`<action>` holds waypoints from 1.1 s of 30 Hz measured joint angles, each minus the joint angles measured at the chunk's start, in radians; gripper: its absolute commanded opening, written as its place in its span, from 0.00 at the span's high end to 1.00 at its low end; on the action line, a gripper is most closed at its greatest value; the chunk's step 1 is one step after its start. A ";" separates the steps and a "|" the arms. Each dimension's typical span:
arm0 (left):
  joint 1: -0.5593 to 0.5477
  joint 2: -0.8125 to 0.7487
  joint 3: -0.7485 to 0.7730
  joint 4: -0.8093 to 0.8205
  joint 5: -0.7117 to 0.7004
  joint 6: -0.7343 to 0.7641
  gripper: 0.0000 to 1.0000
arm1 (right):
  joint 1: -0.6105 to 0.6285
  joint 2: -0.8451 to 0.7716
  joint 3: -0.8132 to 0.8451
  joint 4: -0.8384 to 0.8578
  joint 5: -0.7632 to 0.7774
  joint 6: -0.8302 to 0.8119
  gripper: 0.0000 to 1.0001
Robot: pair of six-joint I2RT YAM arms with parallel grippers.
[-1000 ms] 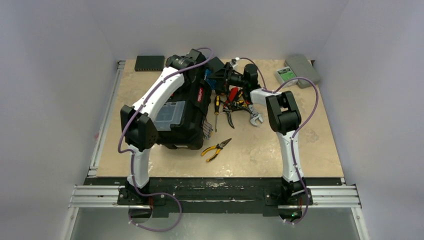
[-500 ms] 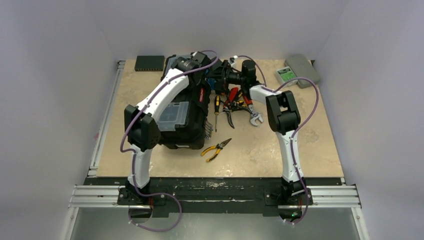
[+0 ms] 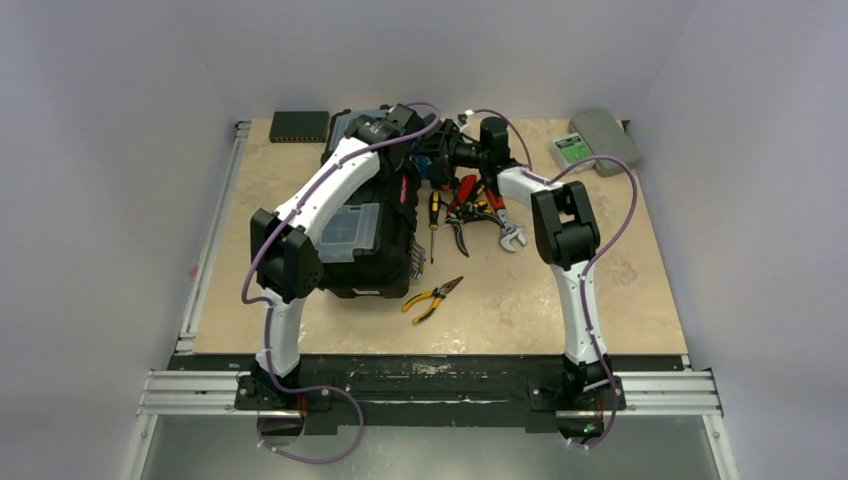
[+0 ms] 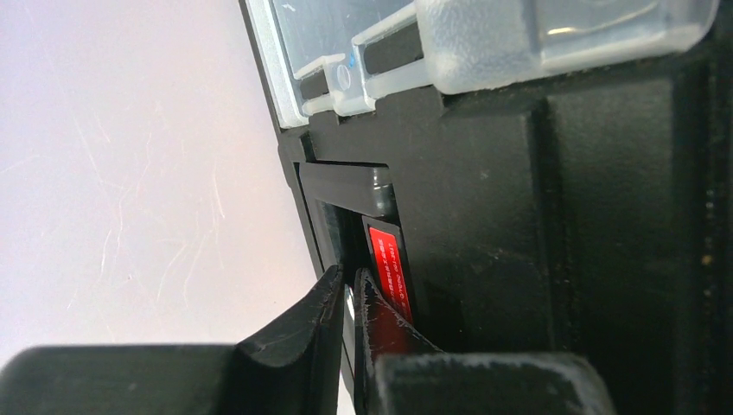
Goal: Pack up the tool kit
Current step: Open the toolbox at the center of the board.
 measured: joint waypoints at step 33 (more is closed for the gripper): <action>-0.043 0.032 0.000 -0.007 -0.089 0.006 0.93 | 0.018 -0.058 0.259 -0.741 0.200 -0.458 0.18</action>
